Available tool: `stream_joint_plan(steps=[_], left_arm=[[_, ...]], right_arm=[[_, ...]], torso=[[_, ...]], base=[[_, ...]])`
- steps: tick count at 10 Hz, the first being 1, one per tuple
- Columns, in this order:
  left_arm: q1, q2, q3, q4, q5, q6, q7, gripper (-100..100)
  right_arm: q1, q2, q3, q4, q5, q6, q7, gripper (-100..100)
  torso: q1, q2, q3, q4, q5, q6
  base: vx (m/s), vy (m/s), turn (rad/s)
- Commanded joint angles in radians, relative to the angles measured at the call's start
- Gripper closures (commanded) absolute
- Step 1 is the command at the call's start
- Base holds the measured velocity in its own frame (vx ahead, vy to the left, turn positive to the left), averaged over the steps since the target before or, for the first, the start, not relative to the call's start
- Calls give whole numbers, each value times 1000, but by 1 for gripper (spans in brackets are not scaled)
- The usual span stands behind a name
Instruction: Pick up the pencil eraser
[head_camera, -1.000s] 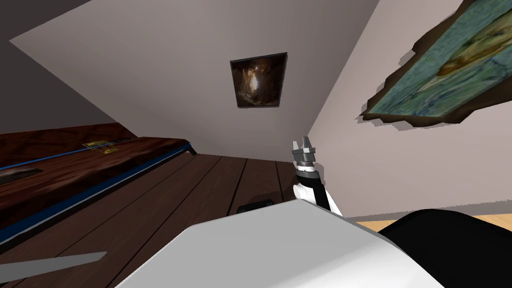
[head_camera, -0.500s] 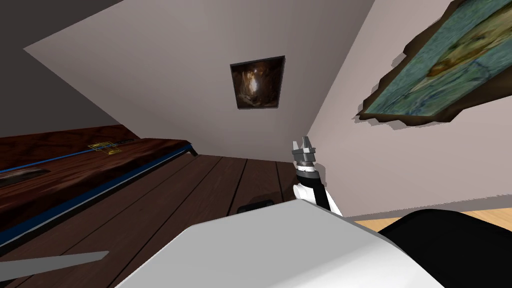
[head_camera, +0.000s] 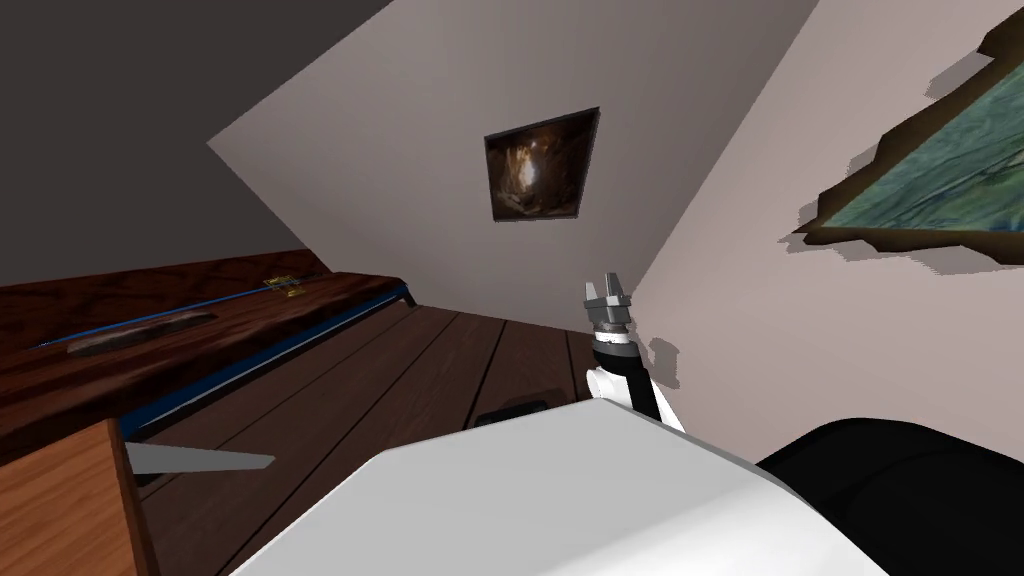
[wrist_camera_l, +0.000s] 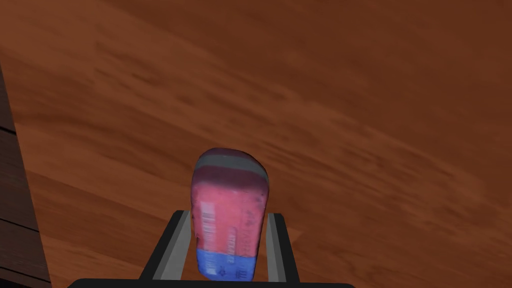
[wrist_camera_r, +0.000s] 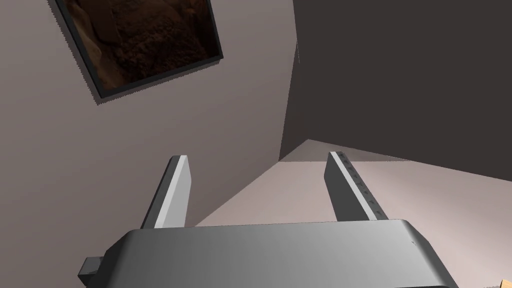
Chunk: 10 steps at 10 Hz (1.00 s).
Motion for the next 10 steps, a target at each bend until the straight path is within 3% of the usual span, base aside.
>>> stream_joint_plan(steps=[1,6,10], left_arm=[[-3,3,-8,9,10,-19,-33,100],[-8,23,-64,50,67,-108,-172,100],[-10,34,-92,70,96,-152,-254,100]], right_arm=[[0,0,0,0,0,0,0,0],[0,0,0,0,0,0,0,0],[0,0,0,0,0,0,0,0]], torso=[[0,0,0,0,0,0],[-5,7,4,1,-1,0],[-4,3,1,0,-1,1]], base=[[154,76,130],[136,47,280],[152,37,224]])
